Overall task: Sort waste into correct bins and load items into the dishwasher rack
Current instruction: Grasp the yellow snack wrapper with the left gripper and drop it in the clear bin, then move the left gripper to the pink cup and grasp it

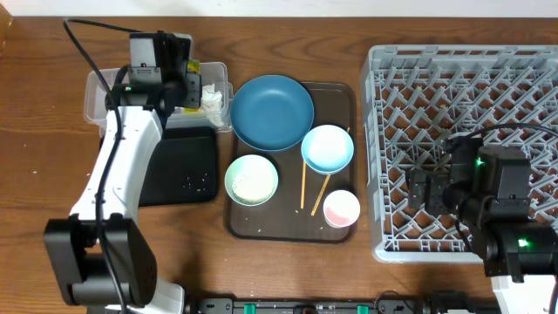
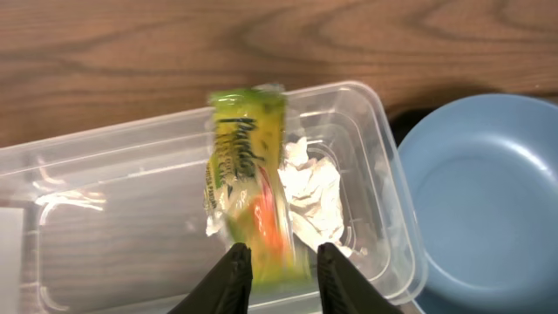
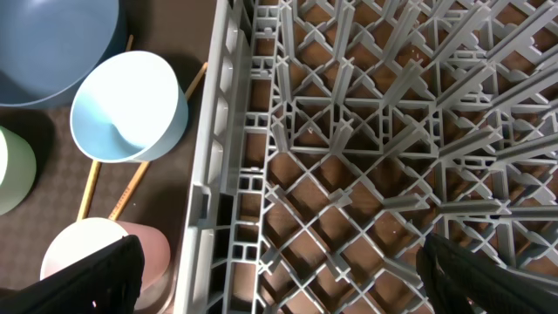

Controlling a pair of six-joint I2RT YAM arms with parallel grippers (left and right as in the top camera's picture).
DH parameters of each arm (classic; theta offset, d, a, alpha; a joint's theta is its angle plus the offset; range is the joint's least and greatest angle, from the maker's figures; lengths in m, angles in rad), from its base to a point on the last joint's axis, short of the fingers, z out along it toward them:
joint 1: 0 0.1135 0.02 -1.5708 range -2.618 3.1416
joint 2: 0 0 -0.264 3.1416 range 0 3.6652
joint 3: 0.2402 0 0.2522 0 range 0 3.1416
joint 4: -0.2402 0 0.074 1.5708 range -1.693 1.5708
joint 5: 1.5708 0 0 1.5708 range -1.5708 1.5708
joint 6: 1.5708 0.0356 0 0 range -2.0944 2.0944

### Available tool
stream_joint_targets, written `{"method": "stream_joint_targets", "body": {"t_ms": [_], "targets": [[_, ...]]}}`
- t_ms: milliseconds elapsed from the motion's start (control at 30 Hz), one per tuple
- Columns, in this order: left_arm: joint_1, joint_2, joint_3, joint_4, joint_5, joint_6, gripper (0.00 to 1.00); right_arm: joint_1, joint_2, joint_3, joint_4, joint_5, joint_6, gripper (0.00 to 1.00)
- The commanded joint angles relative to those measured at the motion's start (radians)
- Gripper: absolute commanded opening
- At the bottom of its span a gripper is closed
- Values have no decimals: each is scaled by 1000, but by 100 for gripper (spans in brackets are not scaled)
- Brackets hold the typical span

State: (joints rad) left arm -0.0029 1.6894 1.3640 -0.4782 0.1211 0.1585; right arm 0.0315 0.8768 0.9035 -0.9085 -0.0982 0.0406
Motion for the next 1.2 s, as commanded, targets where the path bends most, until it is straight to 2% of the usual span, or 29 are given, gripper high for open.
{"method": "stream_joint_targets", "body": {"t_ms": [0, 33, 67, 267, 467, 600, 700, 833, 1167], "targets": [[5, 21, 14, -5, -2, 1, 33, 8, -2, 20, -2, -8, -11, 99], [5, 21, 14, -9, -2, 0, 44, 8, -2, 20, -2, -8, -11, 99], [5, 17, 14, -14, -2, -5, 50, 8, -2, 20, -2, -8, -11, 99], [1, -63, 15, -76, 3, -70, 68, 8, -2, 20, -1, -8, -11, 99], [-47, -129, 15, -254, 100, -181, 87, 8, -2, 20, 0, -8, -11, 99], [-84, -129, 14, -377, 183, -265, 89, 8, -2, 20, -1, -8, -11, 99], [-122, -129, 14, -464, 275, -269, 90, 8, -2, 20, -1, -8, -11, 99], [-205, -129, 14, -567, 289, -269, 90, 8, -2, 20, -1, -8, -11, 99], [-479, -109, -54, -586, 287, -296, 90, 8, -2, 20, -2, -8, -11, 99]]}}
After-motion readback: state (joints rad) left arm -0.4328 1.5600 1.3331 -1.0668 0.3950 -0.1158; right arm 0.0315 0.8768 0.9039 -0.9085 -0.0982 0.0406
